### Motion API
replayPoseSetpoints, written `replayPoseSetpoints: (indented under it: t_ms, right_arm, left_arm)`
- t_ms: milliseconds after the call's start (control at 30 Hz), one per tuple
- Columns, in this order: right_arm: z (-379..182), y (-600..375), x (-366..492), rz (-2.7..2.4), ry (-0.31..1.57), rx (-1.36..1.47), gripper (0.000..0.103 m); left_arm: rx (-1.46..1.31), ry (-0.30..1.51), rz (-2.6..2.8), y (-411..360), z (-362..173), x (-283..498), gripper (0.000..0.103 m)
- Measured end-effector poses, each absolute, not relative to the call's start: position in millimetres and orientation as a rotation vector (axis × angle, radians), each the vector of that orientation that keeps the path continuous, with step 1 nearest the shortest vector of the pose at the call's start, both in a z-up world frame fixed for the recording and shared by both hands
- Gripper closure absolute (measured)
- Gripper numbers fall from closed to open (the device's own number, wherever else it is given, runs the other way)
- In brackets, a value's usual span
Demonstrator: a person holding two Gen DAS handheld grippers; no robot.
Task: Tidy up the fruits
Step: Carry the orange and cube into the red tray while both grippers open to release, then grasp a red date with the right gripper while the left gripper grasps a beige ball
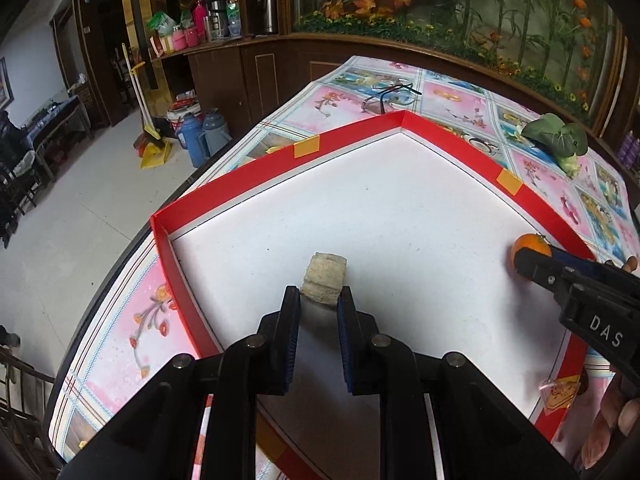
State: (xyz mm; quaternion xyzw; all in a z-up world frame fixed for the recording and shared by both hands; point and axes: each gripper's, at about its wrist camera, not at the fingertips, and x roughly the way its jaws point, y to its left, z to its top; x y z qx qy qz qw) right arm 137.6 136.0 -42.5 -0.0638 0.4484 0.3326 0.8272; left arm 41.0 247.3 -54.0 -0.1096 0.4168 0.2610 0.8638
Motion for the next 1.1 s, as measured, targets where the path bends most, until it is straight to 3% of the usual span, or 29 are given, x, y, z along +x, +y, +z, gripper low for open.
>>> replayPoseSetpoints:
  t_ms: [533, 600, 633, 700, 733, 767, 1100]
  right_arm:
    - [-45, 144, 112, 0.81, 0.912, -0.21, 0.066]
    - [-47, 143, 115, 0.81, 0.945, -0.19, 0.063]
    - [-47, 142, 116, 0.801, 0.956, -0.192, 0.055]
    - [-38, 131, 115, 0.807, 0.918, -0.137, 0.033]
    - [-32, 125, 114, 0.805, 0.897, -0.103, 0.014]
    - [-23, 116, 113, 0.798, 0.868, -0.062, 0.001]
    - [40, -30, 80, 0.597, 0.623, 0.057, 0.0]
  left_arm:
    - [-0.242, 0.886, 0.693, 227, -54, -13, 0.086]
    - [-0.27, 0.9, 0.664, 229, -51, -11, 0.086]
    - [-0.299, 0.889, 0.638, 230, -48, -12, 0.084]
    - [-0.329, 0.858, 0.631, 231, -39, -15, 0.058]
    - [-0.329, 0.844, 0.64, 230, -36, -16, 0.027]
    - [-0.324, 0.815, 0.641, 229, -31, -17, 0.015]
    - [-0.331, 0.538, 0.635, 188, 15, -38, 0.015]
